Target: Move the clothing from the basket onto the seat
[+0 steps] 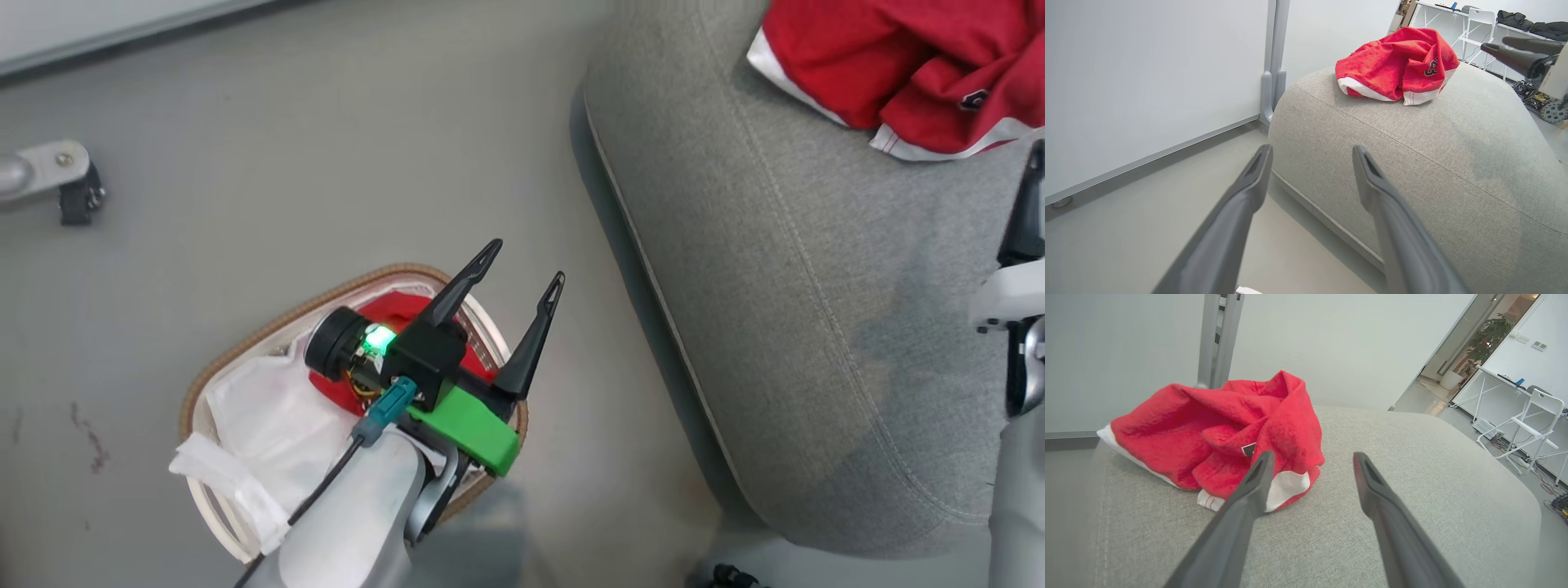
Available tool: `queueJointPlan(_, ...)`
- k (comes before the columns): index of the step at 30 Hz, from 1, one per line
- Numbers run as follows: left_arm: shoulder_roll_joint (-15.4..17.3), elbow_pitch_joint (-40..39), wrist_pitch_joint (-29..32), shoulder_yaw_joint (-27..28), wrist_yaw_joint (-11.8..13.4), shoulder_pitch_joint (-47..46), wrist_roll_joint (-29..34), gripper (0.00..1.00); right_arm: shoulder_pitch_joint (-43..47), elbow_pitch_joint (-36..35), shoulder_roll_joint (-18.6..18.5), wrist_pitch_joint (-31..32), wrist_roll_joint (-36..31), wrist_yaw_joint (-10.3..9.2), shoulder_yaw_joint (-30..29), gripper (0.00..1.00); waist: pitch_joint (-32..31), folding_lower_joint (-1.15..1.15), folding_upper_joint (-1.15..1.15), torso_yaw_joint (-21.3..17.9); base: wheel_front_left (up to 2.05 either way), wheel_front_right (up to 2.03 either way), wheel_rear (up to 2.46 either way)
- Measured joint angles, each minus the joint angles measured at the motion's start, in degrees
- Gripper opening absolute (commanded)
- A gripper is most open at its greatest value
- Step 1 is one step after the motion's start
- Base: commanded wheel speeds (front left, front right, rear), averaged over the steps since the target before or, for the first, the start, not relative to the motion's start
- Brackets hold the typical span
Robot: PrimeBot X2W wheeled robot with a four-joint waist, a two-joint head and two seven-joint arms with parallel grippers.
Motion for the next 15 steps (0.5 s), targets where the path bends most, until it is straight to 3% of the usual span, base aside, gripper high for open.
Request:
queueJointPlan(7, -1.66, 0.96, 0.0, 4.14, 0.09, 4.51, 0.49, 1.0, 2.57, -3.16, -0.38, 0.01, 3.85, 0.0, 11.56, 1.0, -7.02, 0.0, 0.0, 1.56, 0.0, 0.0, 0.0)
queueJointPlan(15, -2.4, 1.65, 0.0, 11.25, 1.19, 8.57, 0.49, 1.0, 4.98, -3.21, -0.34, 0.0, 7.84, 0.0, 18.91, 1.0, -11.4, 0.0, 0.0, 6.45, 0.0, 0.0, 0.0)
